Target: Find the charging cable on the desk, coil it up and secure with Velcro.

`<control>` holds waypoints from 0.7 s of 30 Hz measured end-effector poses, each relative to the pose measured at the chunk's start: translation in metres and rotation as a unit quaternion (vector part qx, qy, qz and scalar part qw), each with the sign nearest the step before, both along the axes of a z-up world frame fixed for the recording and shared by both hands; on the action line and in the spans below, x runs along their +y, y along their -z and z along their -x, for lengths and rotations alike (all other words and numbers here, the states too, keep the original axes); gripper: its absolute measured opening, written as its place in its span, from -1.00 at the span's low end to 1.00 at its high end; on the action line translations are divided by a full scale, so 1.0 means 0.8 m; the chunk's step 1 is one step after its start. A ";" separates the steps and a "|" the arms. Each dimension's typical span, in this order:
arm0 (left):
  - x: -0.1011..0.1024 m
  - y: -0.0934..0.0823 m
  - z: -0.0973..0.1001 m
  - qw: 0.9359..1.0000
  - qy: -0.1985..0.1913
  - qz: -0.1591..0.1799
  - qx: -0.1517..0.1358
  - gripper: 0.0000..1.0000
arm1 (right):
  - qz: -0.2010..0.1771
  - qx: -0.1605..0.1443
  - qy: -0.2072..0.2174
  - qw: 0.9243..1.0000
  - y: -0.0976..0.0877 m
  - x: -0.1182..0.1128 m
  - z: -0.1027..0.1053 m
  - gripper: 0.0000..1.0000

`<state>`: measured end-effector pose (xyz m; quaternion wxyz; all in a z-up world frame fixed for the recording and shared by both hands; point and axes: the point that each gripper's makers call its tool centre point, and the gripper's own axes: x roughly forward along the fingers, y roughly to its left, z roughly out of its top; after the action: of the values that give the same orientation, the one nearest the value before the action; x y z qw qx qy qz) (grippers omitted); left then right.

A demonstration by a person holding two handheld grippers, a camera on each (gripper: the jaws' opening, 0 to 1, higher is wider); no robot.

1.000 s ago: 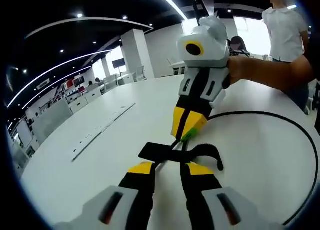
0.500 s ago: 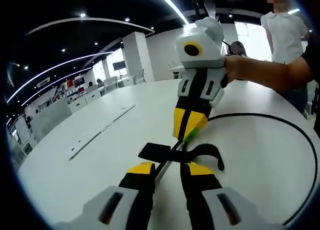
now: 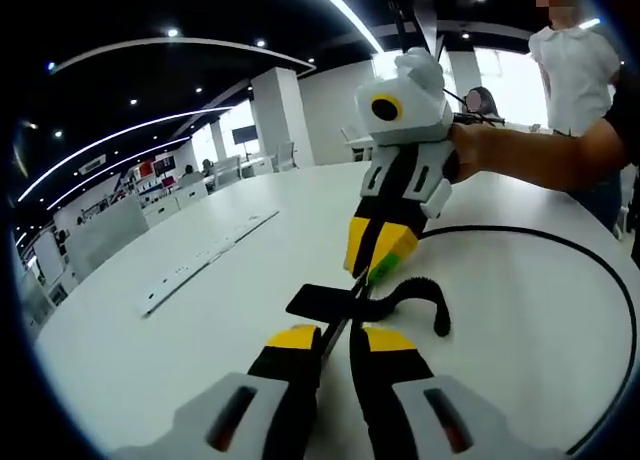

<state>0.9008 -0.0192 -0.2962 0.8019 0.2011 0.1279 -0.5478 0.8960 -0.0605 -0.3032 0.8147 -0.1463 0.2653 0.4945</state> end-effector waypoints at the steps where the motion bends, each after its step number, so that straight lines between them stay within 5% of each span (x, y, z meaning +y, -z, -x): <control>1: -0.001 0.000 0.002 1.000 0.000 -0.002 0.000 -0.68 | 0.002 -0.003 0.001 1.000 0.000 -0.003 0.001 -0.82; 9: -0.006 -0.002 0.018 1.000 -0.004 -0.014 0.004 -0.68 | -0.005 -0.007 0.014 1.000 -0.010 -0.015 -0.001 -0.81; 13: -0.011 -0.004 0.033 1.000 -0.006 -0.007 0.007 -0.68 | -0.017 -0.010 0.016 1.000 -0.016 -0.013 0.000 -0.65; 21: -0.016 -0.007 0.047 1.000 -0.013 -0.008 0.016 -0.68 | 0.002 -0.007 0.009 1.000 0.000 -0.010 0.003 -0.65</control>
<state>0.8629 -0.0321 -0.2908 0.8053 0.1974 0.1479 -0.5391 0.8933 -0.0685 -0.3029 0.8206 -0.1487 0.2618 0.4857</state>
